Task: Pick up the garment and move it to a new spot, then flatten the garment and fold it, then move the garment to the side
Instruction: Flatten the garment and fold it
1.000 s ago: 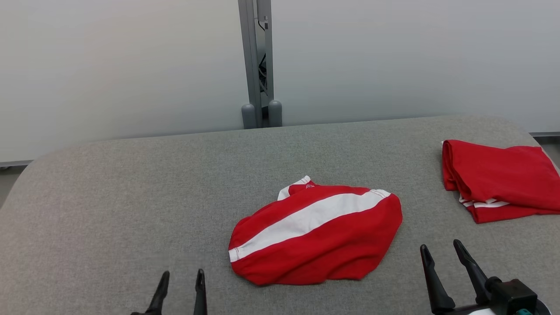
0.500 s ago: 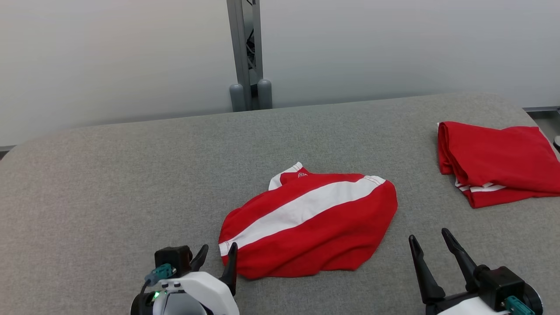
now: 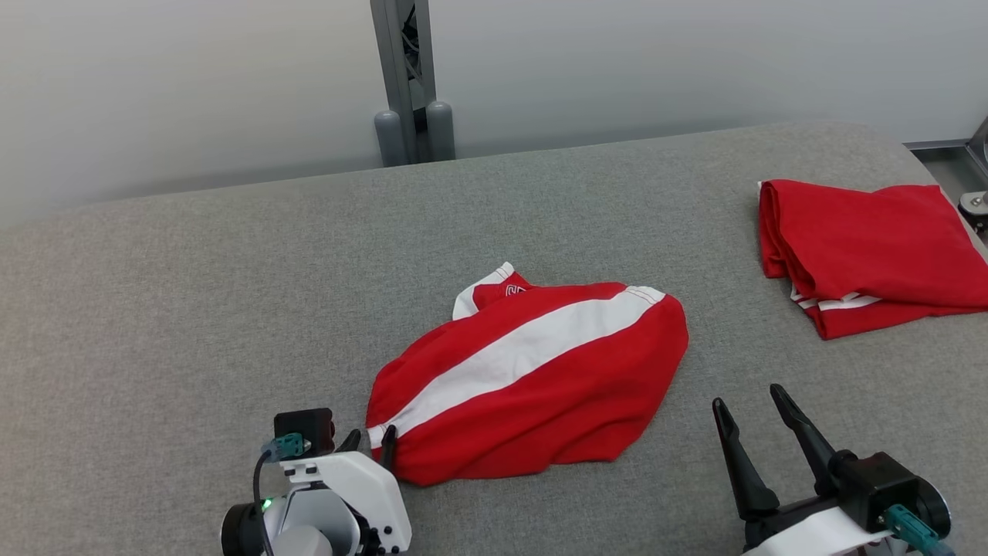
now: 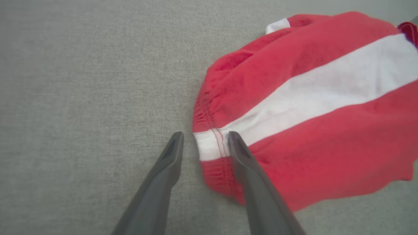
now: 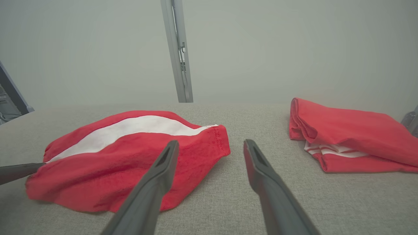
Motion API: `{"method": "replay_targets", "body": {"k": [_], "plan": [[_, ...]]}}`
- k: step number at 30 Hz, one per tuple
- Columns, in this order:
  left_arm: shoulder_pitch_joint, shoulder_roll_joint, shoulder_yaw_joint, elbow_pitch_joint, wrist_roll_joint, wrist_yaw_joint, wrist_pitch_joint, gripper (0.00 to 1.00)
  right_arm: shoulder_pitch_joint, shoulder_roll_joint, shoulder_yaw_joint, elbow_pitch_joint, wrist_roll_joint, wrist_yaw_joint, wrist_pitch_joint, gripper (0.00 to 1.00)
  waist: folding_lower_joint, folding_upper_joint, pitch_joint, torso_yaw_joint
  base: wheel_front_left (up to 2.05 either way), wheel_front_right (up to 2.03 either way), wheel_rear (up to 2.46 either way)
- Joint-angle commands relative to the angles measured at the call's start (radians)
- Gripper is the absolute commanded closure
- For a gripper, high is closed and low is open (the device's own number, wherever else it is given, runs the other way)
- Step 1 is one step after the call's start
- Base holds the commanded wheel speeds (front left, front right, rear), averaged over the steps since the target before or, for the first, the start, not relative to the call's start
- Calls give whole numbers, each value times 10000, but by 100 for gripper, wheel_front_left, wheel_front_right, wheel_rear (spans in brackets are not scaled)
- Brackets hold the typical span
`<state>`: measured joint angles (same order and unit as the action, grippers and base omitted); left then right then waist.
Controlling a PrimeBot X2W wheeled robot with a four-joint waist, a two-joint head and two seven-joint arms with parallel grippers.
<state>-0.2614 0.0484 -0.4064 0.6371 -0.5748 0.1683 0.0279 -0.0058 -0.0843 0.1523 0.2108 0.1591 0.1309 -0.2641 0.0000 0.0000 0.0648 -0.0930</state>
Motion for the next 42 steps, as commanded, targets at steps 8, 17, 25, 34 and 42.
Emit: {"method": "replay_targets", "body": {"k": [8, 17, 25, 34, 42], "plan": [[-485, 50, -193, 804, -244, -132, 325, 52, -202, -111, 63, 61, 48, -4, 0, 0, 0, 0, 138, -21, 0, 0, 0], [-552, 66, -685, 1404, -200, -128, 440, 100, -295, -124, 104, 52, 73, -4, 0, 0, 0, 0, 230, 125, 0, 0, 0], [-426, 401, -798, 528, 365, -20, -1382, 100, -663, -77, 86, 187, 258, -4, 0, 0, 0, 0, 253, 518, 0, 0, 0], [204, 1117, -787, -939, 637, 141, -2055, 100, -2581, -456, 1175, 2723, 1731, -2, 737, 0, 0, 0, 332, 1042, 0, 0, 0], [182, 1169, -914, -1669, 703, 300, -1924, 100, -4437, -790, 2217, 4436, 3171, -4, 2422, 0, 0, 0, 664, 1391, 0, 0, 0]]}}
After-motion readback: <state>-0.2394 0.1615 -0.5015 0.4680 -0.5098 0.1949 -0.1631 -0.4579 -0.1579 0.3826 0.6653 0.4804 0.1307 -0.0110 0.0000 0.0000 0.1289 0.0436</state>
